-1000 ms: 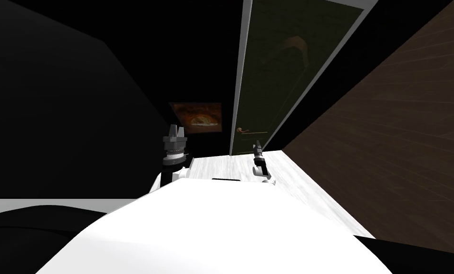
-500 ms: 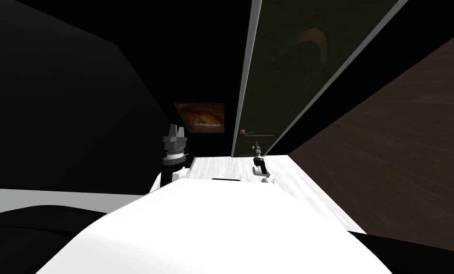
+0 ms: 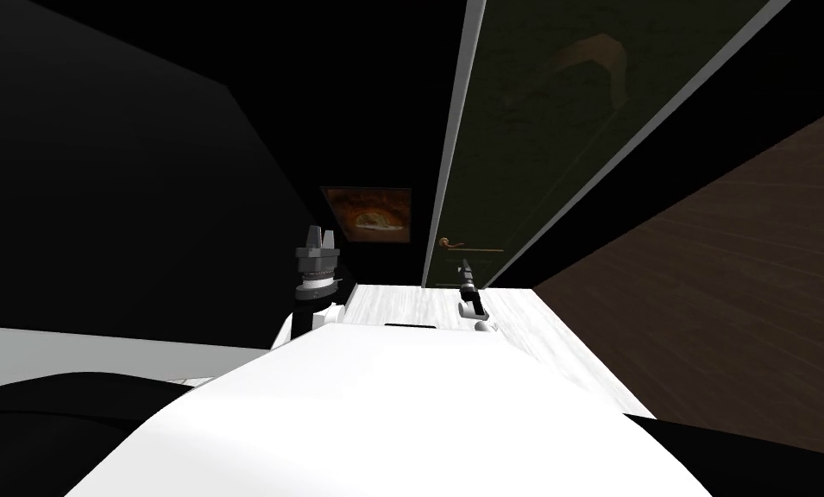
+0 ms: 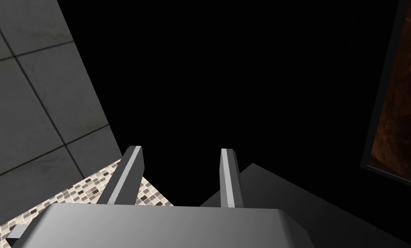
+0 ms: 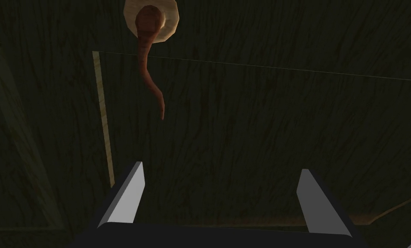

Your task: Pull the door open

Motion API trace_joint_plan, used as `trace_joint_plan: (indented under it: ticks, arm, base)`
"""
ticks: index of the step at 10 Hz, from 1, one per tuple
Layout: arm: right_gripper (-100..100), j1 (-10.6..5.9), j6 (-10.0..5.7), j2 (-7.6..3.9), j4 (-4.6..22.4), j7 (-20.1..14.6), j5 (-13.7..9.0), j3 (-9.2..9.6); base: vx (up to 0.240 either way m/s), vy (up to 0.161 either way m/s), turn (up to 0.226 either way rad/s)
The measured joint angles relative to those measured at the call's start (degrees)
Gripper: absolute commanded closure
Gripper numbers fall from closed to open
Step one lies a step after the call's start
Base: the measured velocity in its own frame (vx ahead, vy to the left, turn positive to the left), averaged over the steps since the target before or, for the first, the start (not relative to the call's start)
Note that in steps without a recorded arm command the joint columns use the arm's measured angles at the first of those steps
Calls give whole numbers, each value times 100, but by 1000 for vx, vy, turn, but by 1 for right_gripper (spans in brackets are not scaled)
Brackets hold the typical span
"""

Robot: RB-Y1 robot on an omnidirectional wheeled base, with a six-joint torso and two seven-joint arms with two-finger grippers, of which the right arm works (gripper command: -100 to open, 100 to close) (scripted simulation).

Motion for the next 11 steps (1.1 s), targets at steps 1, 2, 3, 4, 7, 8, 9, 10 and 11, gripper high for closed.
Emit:
trace_joint_plan:
  ticks: [1, 2, 3, 4, 7, 8, 9, 10, 11]
  arm:
    - [-100, -59, -7, -28, 152, -12, -20, 2]
    - [-100, -90, -17, -57, 281, -31, -37, 7]
    - [-100, -155, -40, -60, 410, -35, -45, 5]
    - [-100, -208, -67, -71, 546, -39, -56, 5]
    - [-100, -342, -23, -109, 844, -45, -101, 4]
    - [-100, -409, -45, -139, 999, -63, -116, 6]
    - [-100, -482, -65, -148, 1153, -69, -129, 5]
    - [-100, -537, -78, -157, 1298, -70, -145, 6]
    - [-100, -616, -97, -186, 1485, -84, -164, 8]
  base:
    - [76, -50, 152]
    - [51, -35, 38]
    - [45, -35, 70]
    - [55, -48, 116]
    - [60, -44, 110]
    - [53, -50, 106]
    - [58, -51, 133]
    - [75, -53, 159]
    - [70, -54, 122]
